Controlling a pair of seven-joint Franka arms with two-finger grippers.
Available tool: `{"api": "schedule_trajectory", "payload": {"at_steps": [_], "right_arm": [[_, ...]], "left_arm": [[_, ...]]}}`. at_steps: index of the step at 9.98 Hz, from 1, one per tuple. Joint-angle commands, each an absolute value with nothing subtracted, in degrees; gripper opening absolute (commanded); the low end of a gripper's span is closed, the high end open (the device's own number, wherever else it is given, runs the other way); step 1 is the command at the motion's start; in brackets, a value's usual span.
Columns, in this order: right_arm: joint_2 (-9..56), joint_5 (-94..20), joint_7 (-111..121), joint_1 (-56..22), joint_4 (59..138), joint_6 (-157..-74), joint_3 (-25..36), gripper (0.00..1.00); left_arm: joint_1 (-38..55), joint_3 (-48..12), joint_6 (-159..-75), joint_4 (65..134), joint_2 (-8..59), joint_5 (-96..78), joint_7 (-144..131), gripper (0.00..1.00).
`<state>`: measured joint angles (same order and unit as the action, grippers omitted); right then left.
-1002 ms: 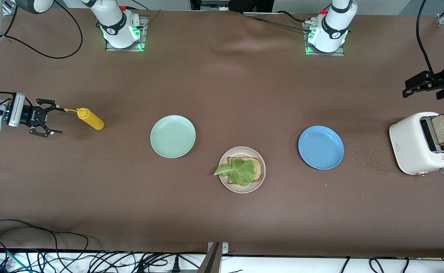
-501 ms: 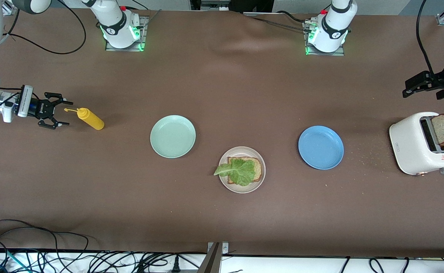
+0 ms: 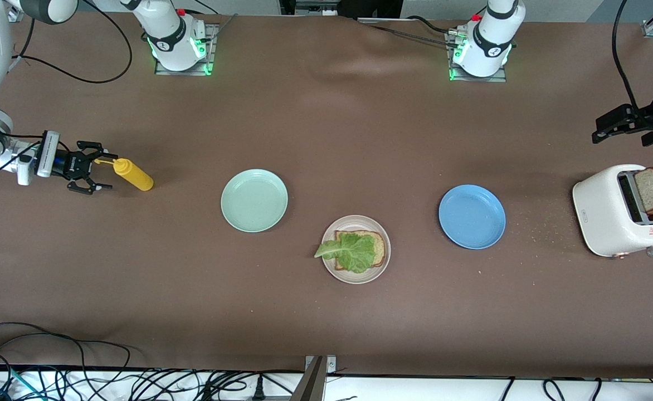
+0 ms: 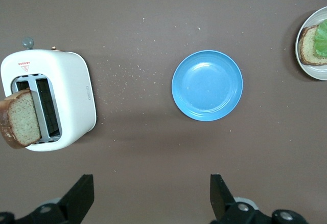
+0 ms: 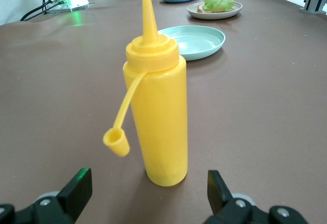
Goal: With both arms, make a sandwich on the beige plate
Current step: 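Close the right gripper on the yellow bottle's body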
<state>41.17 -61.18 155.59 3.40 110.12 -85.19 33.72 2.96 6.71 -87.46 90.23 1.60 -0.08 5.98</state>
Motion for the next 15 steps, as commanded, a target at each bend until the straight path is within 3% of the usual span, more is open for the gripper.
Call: {"api": "schedule_trajectory", "payload": {"at_steps": [1,10,11,13,14,15], "right_arm": [[41.48,-63.97,158.29,4.75,111.35,-84.81,31.82,1.00],[42.71,-67.50,158.03,5.27,111.80,-85.43,27.78,1.00],[42.80,-68.28,157.94,5.27,112.14,-85.43,27.69,0.93],[42.72,-68.29,157.85,5.27,112.15,-85.43,27.68,0.36],[42.63,-68.29,157.76,5.27,112.06,-85.52,27.60,0.13],[42.45,-68.38,157.15,5.27,111.89,-85.60,27.60,0.00]], "left_arm": [[2.64,6.68,-86.31,88.77,2.11,-0.88,7.03,1.00],[2.64,6.68,-86.31,88.77,2.11,-0.88,7.03,1.00],[2.64,6.68,-86.31,88.77,2.11,-0.88,7.03,1.00],[2.72,6.68,-86.31,88.77,2.11,-0.88,7.03,1.00],[2.72,6.68,-86.31,88.77,2.11,-0.88,7.03,1.00],[2.72,6.68,-86.31,88.77,2.11,-0.88,7.03,1.00]]}}
